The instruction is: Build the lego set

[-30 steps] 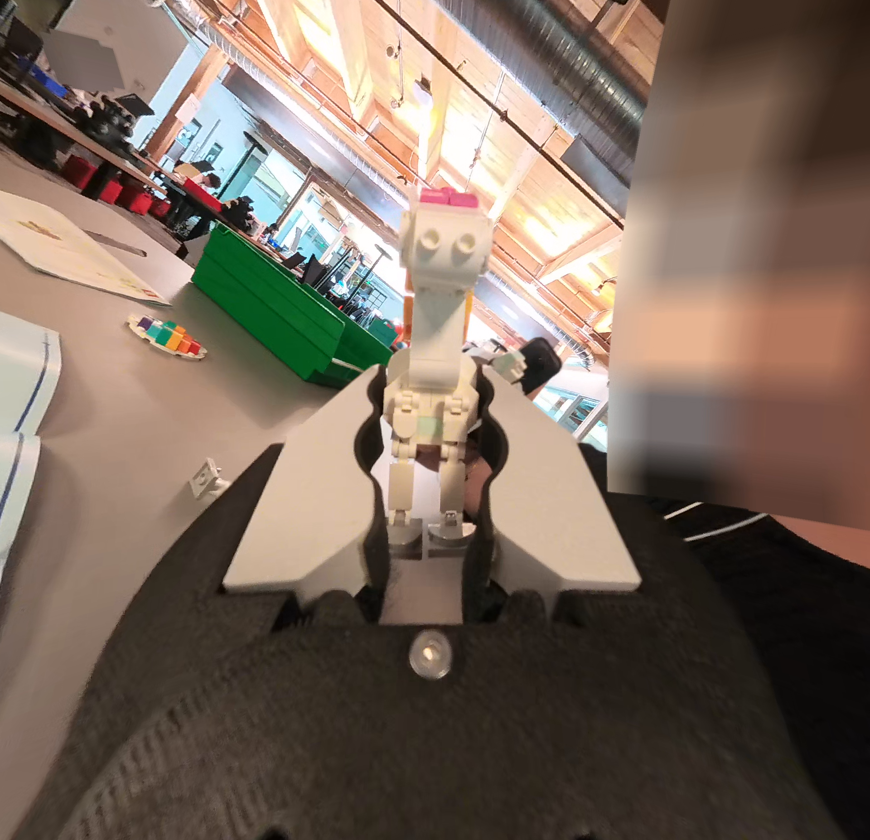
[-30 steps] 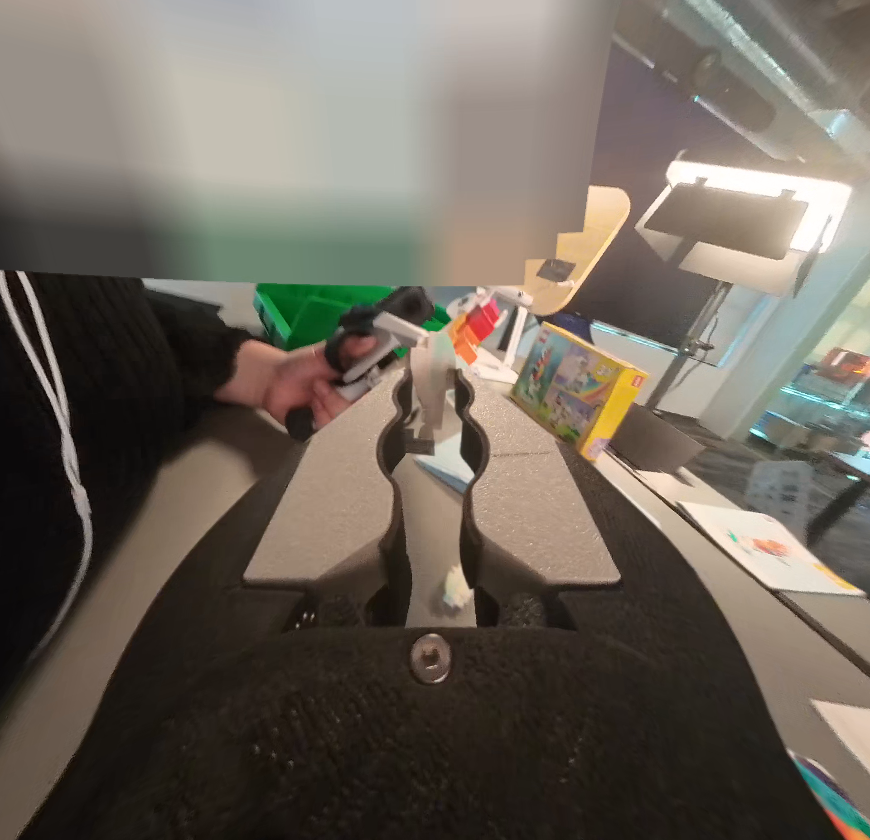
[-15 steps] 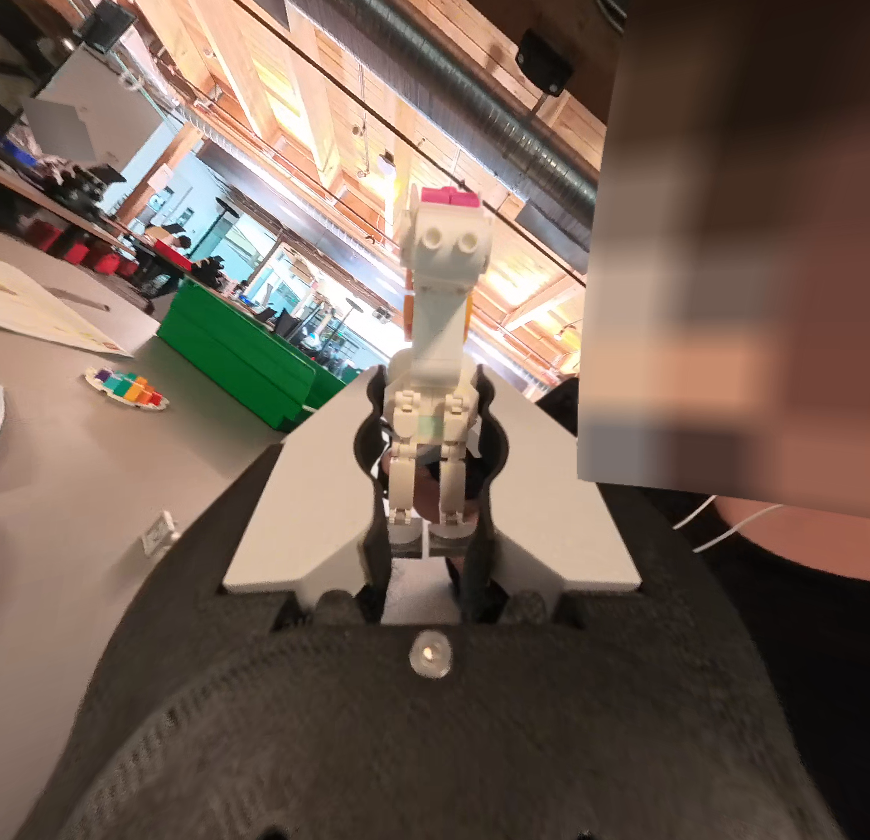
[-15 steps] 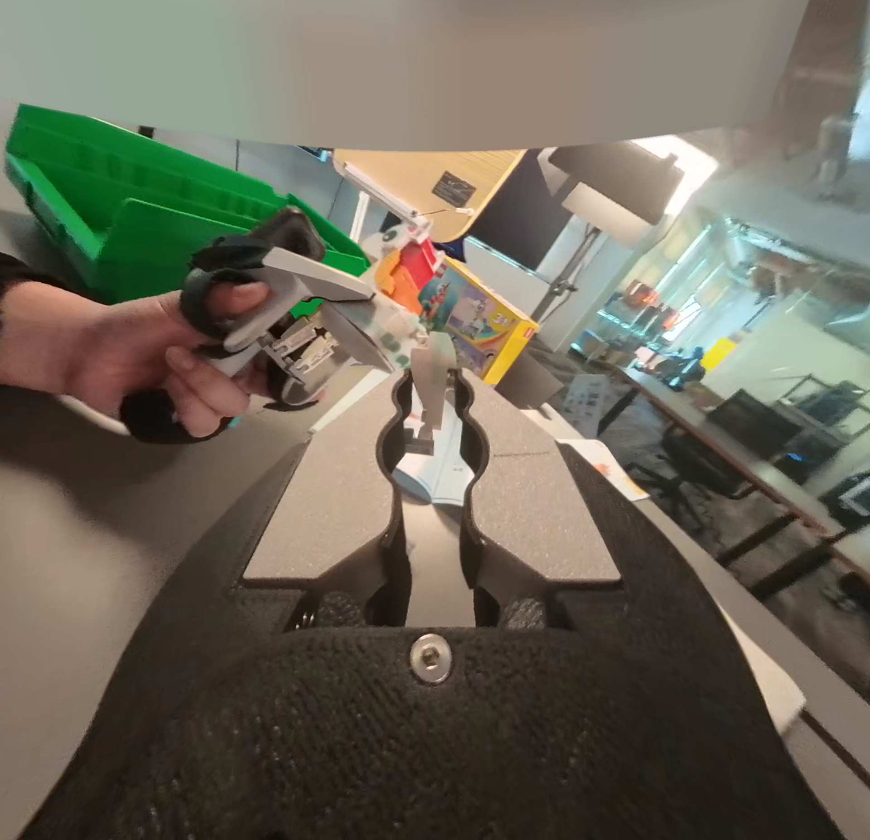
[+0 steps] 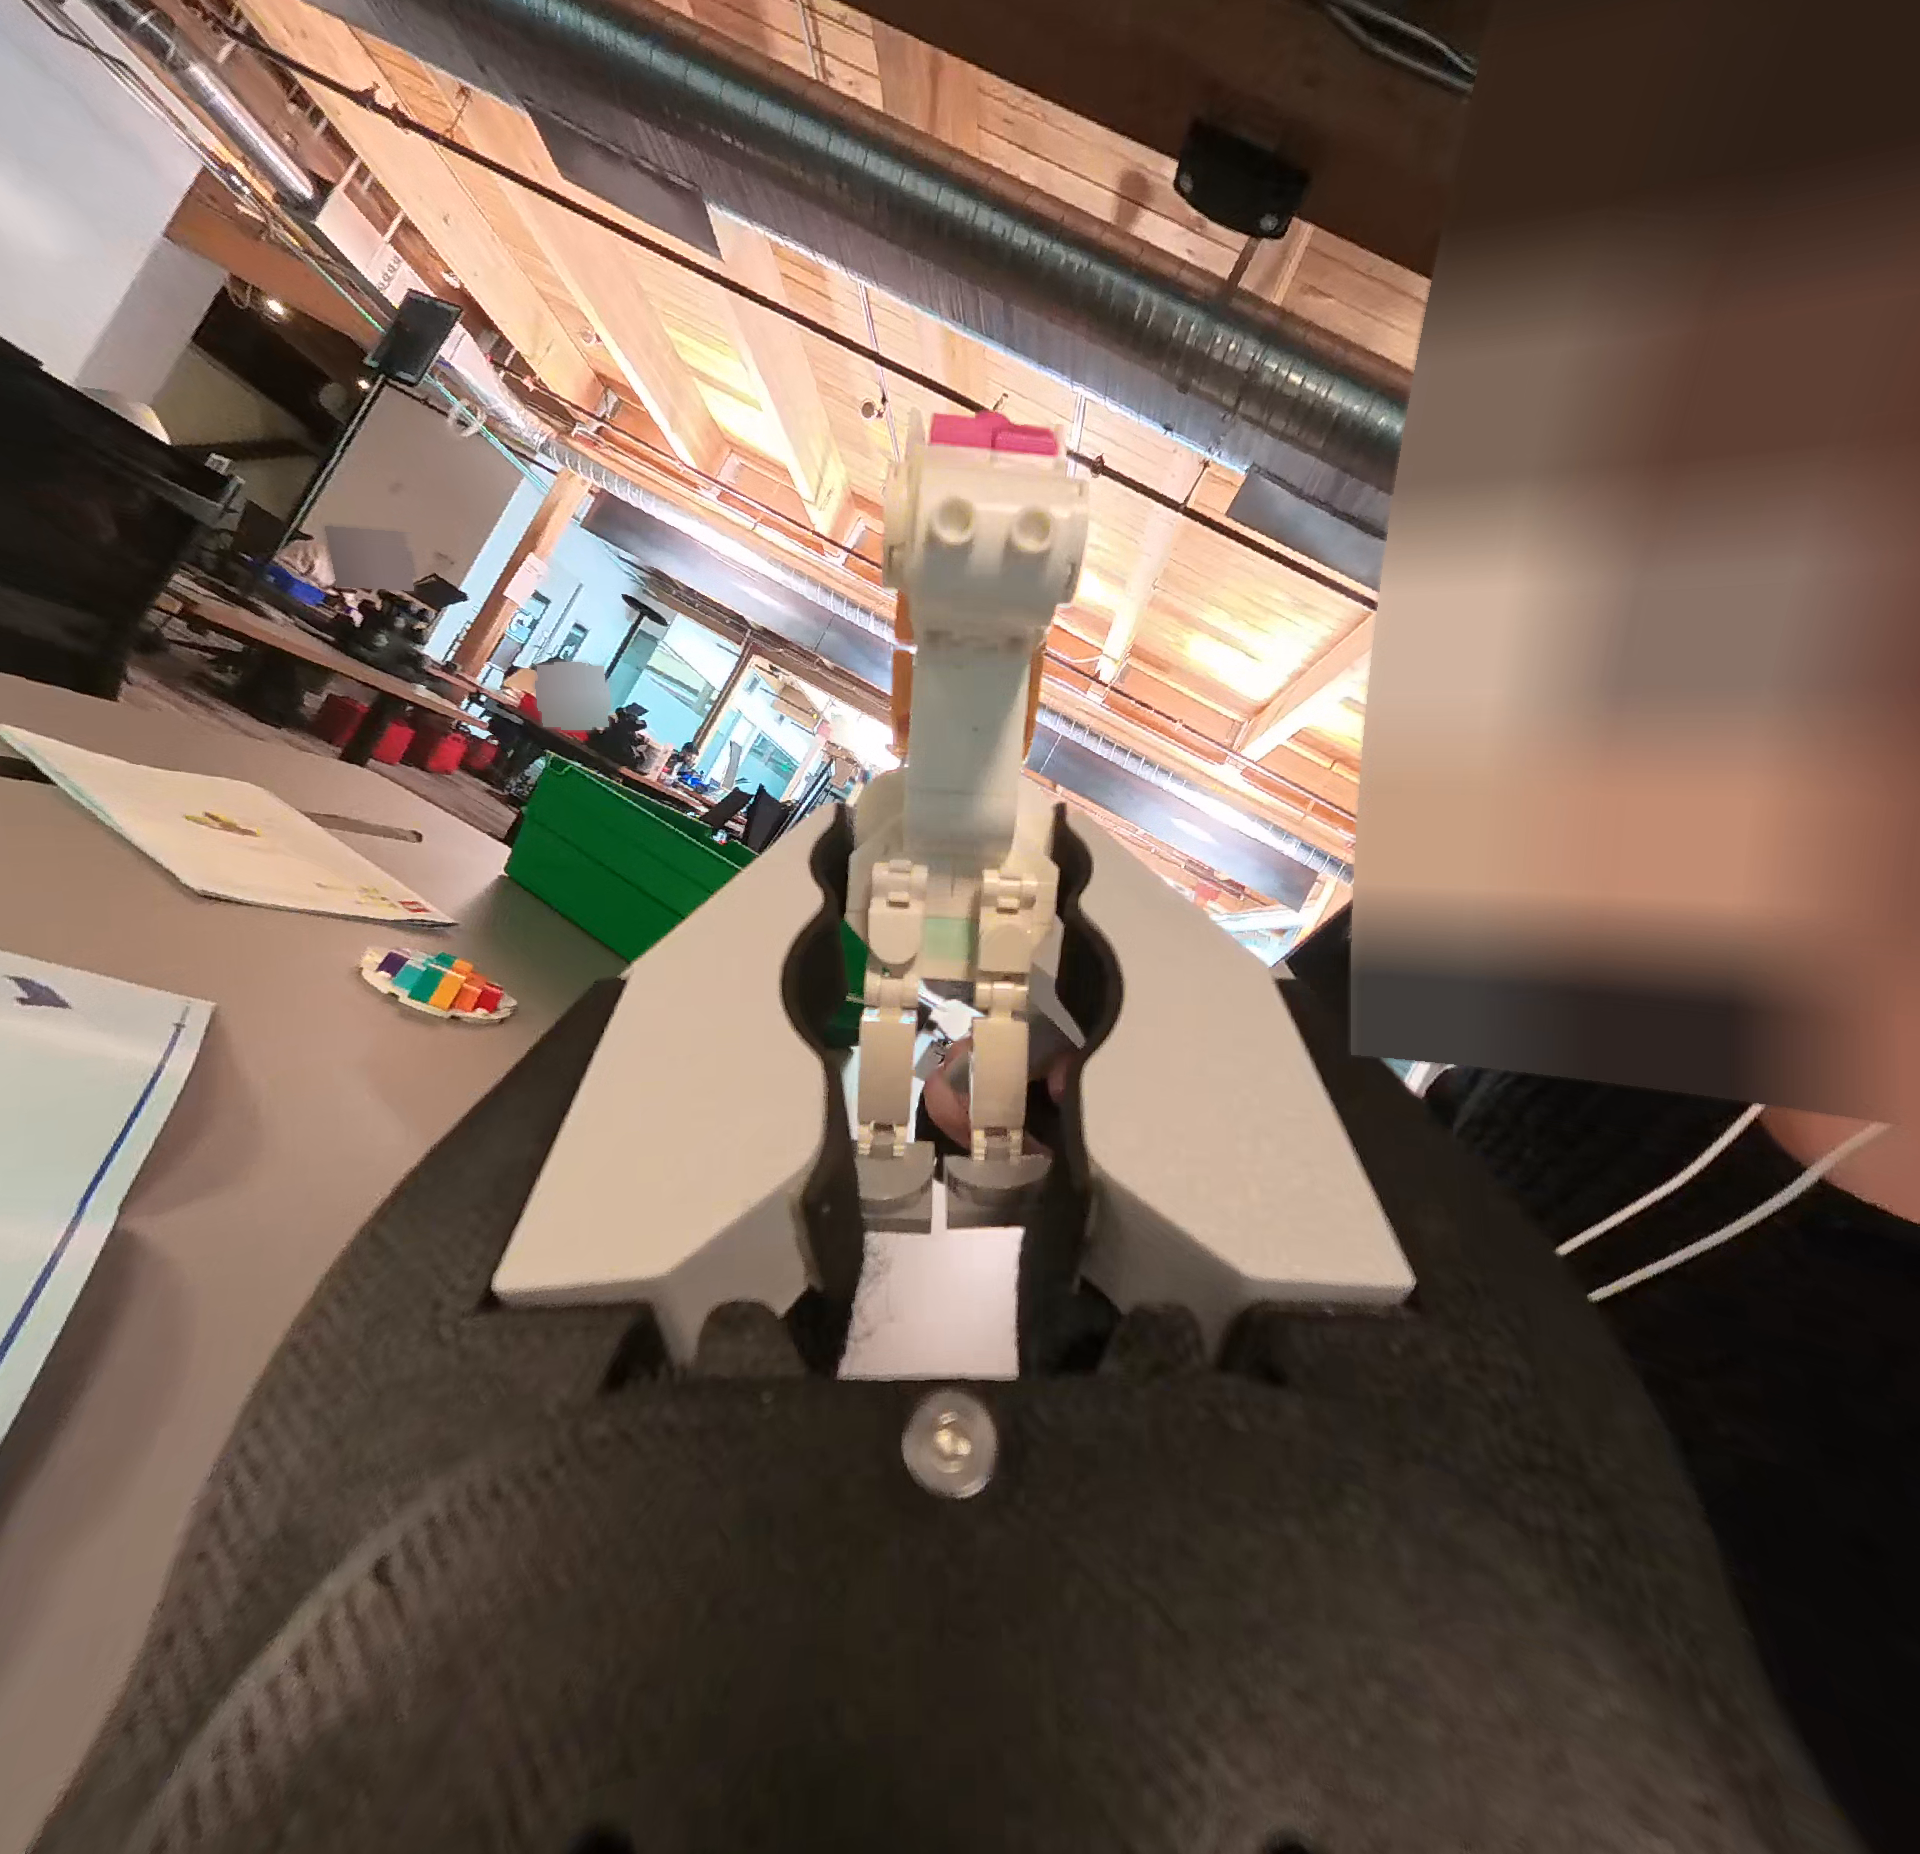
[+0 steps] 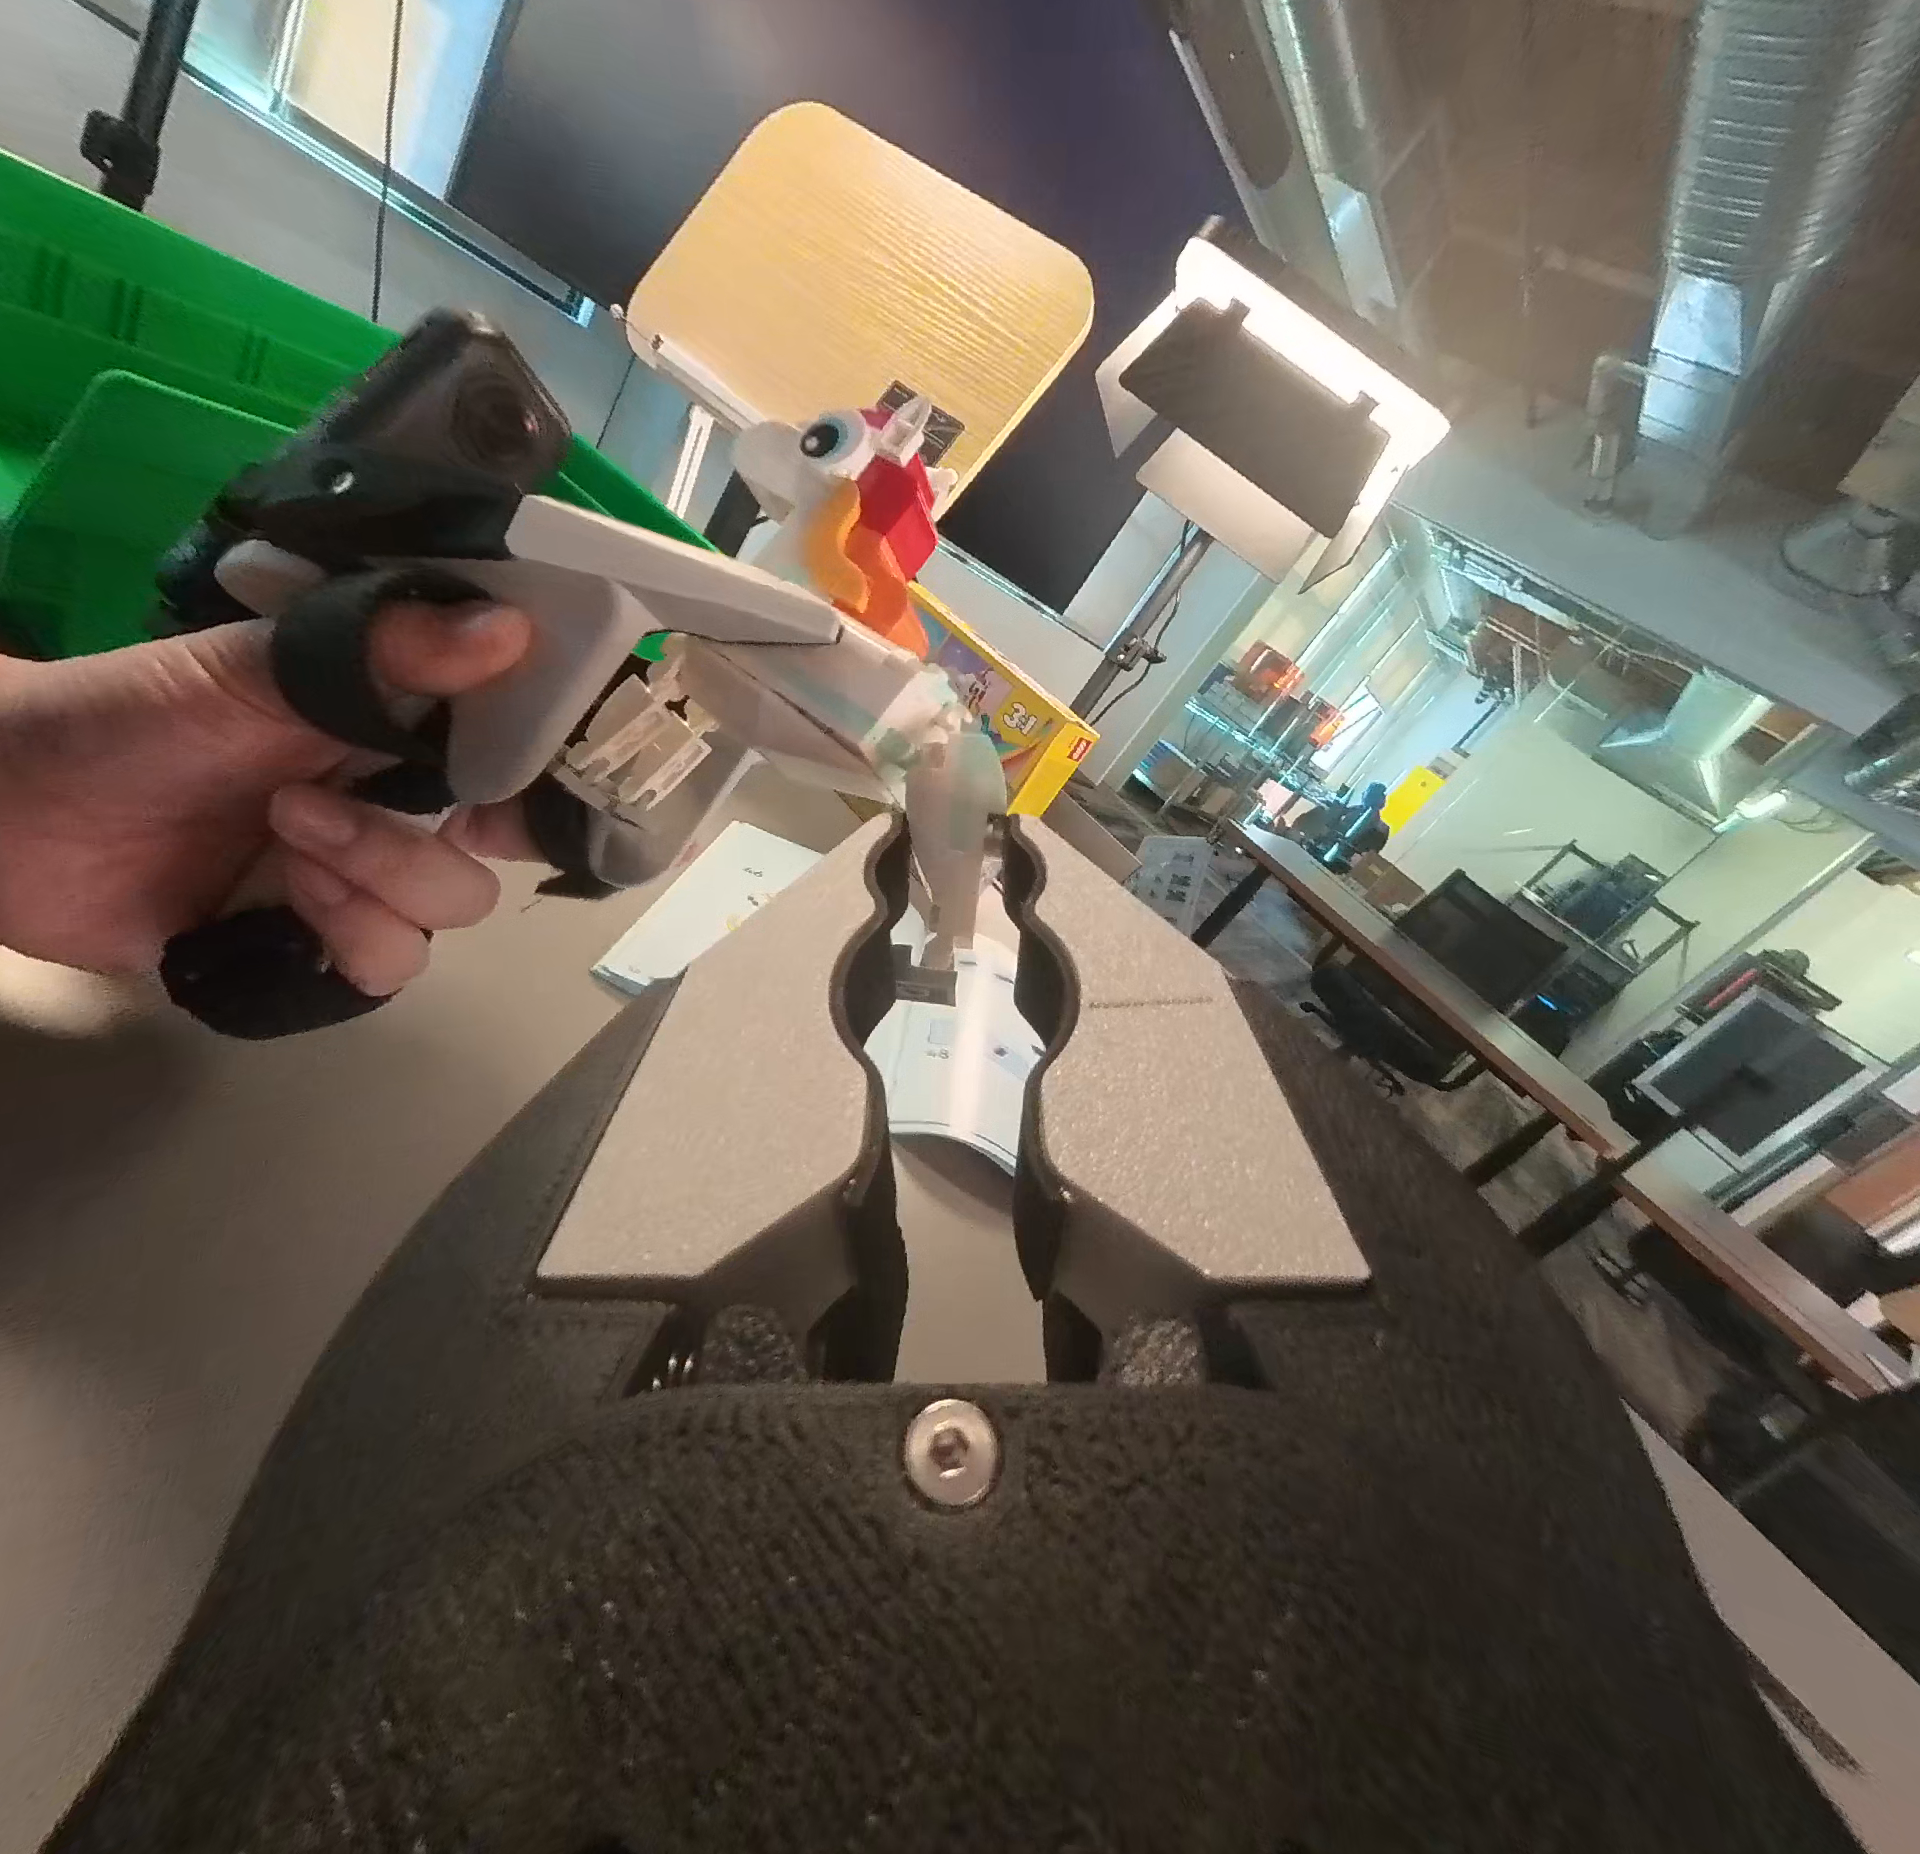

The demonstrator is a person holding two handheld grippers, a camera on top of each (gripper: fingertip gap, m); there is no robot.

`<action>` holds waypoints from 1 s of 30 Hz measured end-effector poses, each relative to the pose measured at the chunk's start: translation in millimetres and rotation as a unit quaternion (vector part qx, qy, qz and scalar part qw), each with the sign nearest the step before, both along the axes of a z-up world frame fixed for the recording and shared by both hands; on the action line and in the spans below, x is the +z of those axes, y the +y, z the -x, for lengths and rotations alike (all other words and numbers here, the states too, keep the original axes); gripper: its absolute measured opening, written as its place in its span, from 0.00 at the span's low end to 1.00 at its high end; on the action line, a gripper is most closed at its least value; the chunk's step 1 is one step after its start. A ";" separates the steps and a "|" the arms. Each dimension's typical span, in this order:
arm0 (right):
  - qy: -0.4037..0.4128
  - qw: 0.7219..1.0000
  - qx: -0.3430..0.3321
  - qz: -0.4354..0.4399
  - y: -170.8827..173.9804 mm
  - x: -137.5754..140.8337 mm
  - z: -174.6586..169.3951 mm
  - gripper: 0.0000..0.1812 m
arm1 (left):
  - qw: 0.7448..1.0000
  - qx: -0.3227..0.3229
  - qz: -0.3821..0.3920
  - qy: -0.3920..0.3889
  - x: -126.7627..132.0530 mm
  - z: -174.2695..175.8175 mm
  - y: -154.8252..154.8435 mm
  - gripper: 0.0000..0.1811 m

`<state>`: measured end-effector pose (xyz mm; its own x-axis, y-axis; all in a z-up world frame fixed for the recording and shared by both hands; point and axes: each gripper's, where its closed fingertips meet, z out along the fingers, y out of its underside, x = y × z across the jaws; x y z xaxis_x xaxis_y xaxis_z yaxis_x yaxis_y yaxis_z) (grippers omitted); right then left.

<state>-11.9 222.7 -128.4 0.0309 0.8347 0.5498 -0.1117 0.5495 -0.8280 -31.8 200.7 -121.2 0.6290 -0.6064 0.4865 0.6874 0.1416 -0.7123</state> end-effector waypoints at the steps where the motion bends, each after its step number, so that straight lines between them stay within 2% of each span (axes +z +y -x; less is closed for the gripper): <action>1: 0.000 1.000 0.002 0.000 -0.7 -0.3 0.2 0.09 | 1.000 -0.001 0.001 -0.002 -0.6 0.4 0.3 0.20; 10: 0.016 0.999 -0.027 -0.012 0.2 -1.4 1.9 0.09 | 0.999 0.013 -0.006 -0.029 -0.4 4.3 2.6 0.20; 17: 0.022 0.996 -0.071 0.056 9.2 -4.8 9.9 0.09 | 0.997 0.036 0.004 -0.070 -5.4 11.3 10.8 0.20; 30: 0.018 0.991 -0.130 0.014 15.8 -7.4 14.8 0.09 | 0.993 0.062 0.008 -0.097 -11.7 15.0 16.6 0.20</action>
<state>-26.7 238.4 -135.8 0.2656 0.8113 0.5207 0.0012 0.5399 -0.8418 -46.8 217.3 -132.9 0.5918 -0.5207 0.6154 0.7901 0.2232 -0.5709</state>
